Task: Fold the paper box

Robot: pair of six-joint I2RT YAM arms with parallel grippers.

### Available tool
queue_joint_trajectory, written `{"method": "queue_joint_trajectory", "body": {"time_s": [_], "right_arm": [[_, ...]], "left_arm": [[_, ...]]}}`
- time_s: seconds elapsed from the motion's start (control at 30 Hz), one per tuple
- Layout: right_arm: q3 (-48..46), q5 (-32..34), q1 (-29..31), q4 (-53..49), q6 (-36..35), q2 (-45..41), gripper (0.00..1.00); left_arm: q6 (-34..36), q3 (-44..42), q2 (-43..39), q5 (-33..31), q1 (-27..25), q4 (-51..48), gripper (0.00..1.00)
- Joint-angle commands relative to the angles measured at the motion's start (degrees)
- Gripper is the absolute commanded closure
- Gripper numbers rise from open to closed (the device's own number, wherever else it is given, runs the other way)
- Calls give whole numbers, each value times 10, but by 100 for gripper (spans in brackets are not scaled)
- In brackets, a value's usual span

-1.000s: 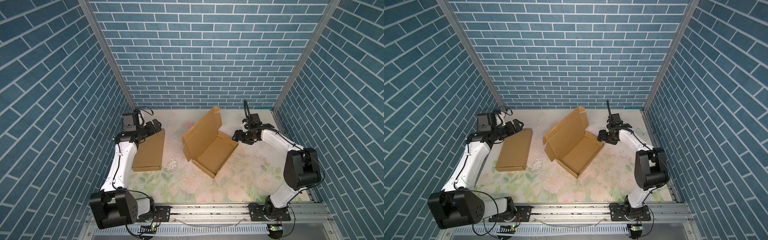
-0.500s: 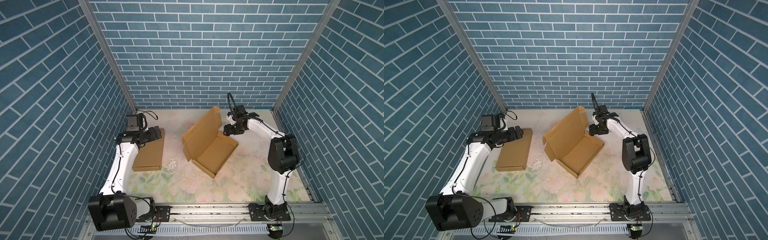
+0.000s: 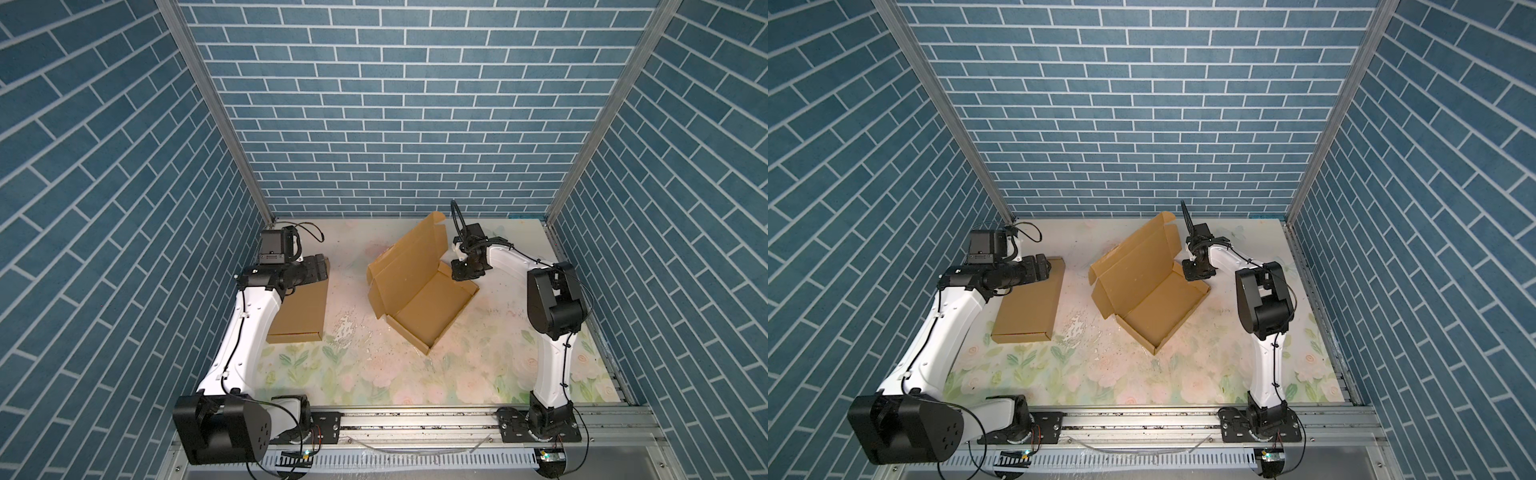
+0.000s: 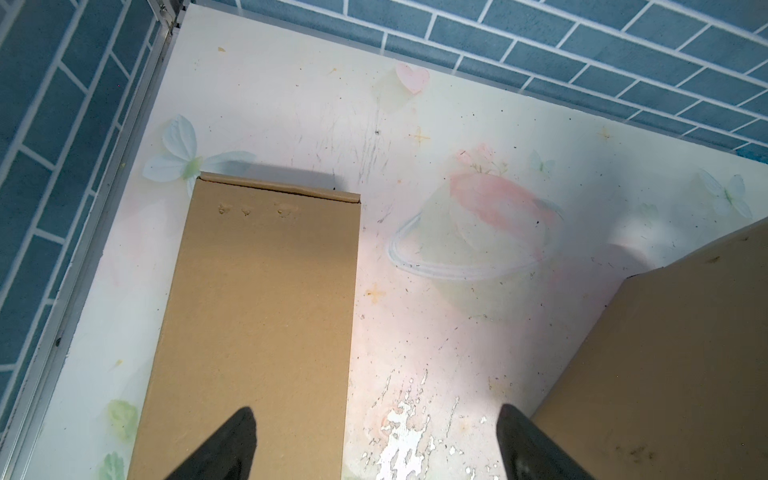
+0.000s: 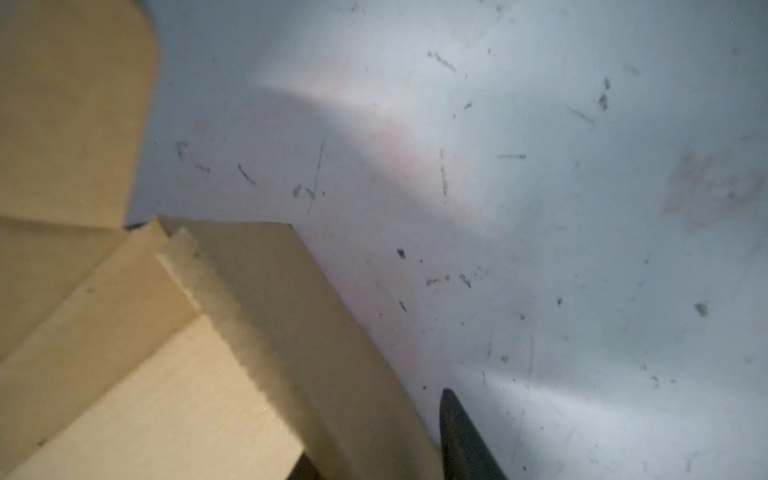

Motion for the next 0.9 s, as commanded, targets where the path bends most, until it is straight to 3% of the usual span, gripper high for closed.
{"method": "queue_joint_trajectory", "body": {"time_s": [0.0, 0.3, 0.43, 0.6, 0.73, 0.87], "right_arm": [[-60, 14, -16, 27, 46, -59, 69], [-244, -18, -31, 71, 179, -176, 78], [-303, -72, -33, 109, 219, -229, 71], [-288, -141, -79, 78, 162, -314, 52], [-220, -151, -111, 14, 40, -364, 45], [-163, -191, -137, 40, -65, -347, 33]], "left_arm": [[11, 6, 3, 5, -5, 9, 10], [17, -18, 15, 58, -53, 75, 15], [31, -30, 27, 90, -82, 103, 18], [71, -42, 37, 154, -101, 141, 23], [78, -57, 65, 222, -102, 208, 28], [69, -61, 109, 256, -104, 279, 31]]}}
